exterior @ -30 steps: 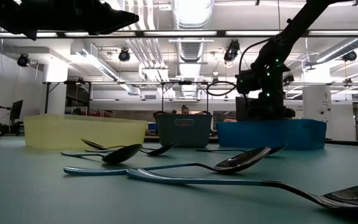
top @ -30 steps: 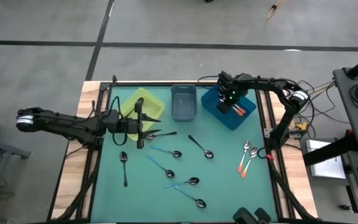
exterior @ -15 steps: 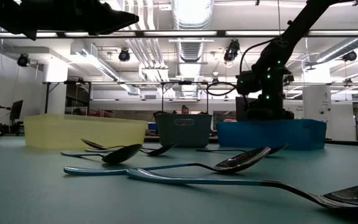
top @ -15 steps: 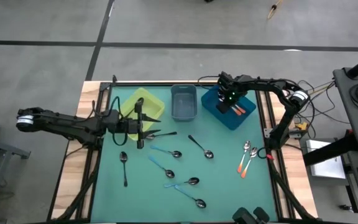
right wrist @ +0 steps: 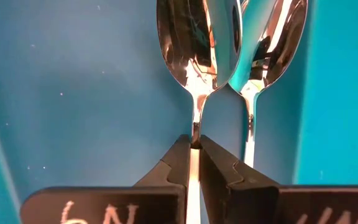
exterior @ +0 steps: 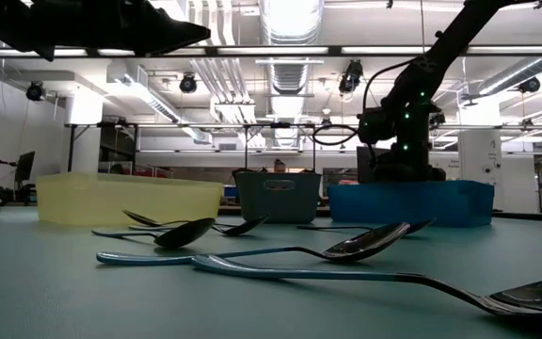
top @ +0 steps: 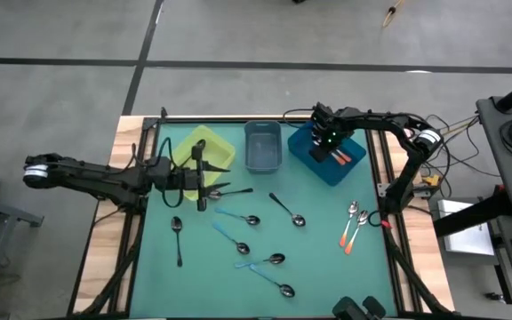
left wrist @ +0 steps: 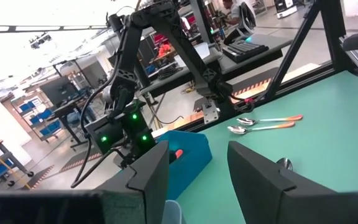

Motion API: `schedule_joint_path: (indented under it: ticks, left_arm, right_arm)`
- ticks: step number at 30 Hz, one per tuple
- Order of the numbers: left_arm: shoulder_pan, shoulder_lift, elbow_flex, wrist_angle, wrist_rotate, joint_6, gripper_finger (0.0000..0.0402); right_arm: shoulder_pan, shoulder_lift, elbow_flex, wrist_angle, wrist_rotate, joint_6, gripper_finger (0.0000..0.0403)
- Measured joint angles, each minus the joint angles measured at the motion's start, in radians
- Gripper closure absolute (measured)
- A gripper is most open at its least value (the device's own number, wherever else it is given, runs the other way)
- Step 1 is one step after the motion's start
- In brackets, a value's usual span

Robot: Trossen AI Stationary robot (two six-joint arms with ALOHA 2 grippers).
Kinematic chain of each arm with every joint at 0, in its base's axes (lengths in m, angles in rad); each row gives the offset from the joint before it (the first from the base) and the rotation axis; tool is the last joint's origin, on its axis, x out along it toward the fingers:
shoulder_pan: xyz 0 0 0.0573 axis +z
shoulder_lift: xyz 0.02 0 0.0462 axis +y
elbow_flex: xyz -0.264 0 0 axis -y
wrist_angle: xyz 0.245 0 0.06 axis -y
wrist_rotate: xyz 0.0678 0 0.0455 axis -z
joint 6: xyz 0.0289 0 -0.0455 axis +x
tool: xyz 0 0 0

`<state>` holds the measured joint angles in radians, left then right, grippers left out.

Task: Sort silverware by color (type)
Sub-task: Put the orange spoon into the blue bin

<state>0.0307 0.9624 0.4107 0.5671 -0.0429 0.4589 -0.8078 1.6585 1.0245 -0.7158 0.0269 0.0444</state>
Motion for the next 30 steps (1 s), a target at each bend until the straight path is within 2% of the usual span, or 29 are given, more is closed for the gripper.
schedule_joint_path:
  ticks: [26,30]
  left_arm:
    - [-0.001,0.0,0.0,0.001,0.0,0.0,0.0256]
    - [-0.001,0.0,0.0,0.001,0.0,0.0,0.0256]
  right_arm:
    - [0.0,0.0,0.0,-0.004,0.001,-0.008,0.039]
    - [0.0,0.0,0.0,-0.004,0.001,-0.003,0.0376]
